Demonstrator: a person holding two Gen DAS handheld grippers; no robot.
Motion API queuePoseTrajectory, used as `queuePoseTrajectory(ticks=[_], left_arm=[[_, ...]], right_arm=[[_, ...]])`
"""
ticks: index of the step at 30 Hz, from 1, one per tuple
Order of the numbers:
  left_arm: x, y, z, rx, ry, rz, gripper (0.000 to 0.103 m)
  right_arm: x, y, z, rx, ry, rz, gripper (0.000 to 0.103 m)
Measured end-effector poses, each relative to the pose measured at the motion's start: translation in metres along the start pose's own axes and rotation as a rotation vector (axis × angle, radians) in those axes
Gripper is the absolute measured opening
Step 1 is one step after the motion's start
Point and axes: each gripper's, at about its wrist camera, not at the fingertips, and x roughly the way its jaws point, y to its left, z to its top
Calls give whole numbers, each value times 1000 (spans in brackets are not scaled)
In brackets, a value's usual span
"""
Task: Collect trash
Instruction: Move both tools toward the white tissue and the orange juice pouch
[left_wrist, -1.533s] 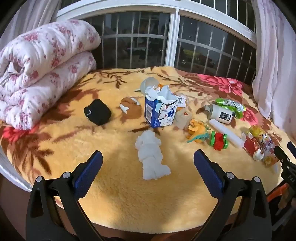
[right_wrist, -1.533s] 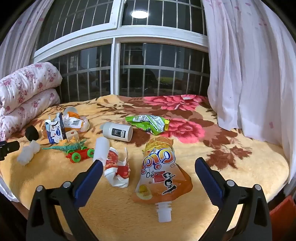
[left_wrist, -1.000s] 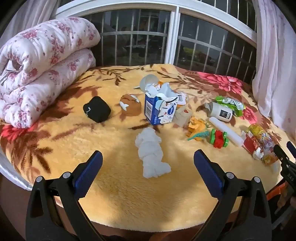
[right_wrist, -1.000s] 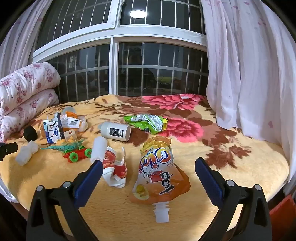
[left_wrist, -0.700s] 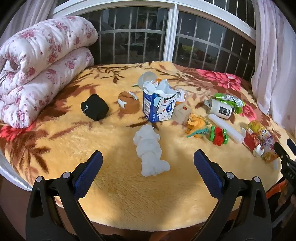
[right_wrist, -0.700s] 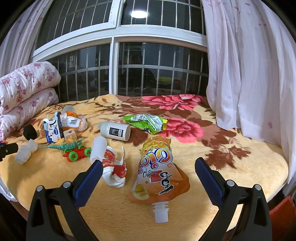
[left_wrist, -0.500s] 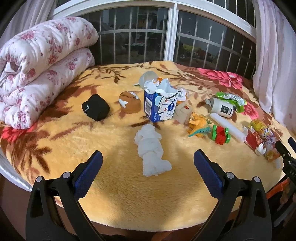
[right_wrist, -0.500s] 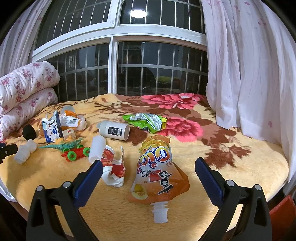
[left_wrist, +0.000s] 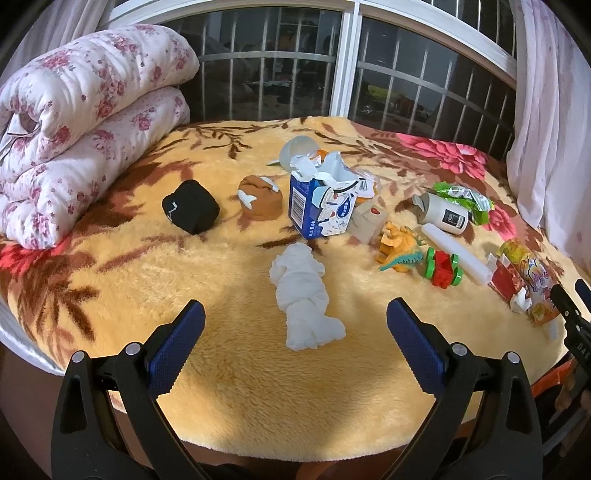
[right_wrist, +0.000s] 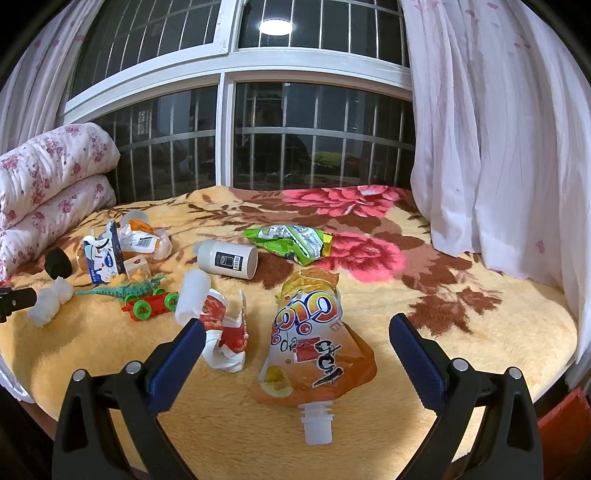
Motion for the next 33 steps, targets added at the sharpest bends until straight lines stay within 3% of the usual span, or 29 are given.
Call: queuePoseTrajectory(ticks=[33], left_arm=[[11,-4,-1,0,23,25,96]], right_arm=[[3,-12,-2,32,3,-7,98]])
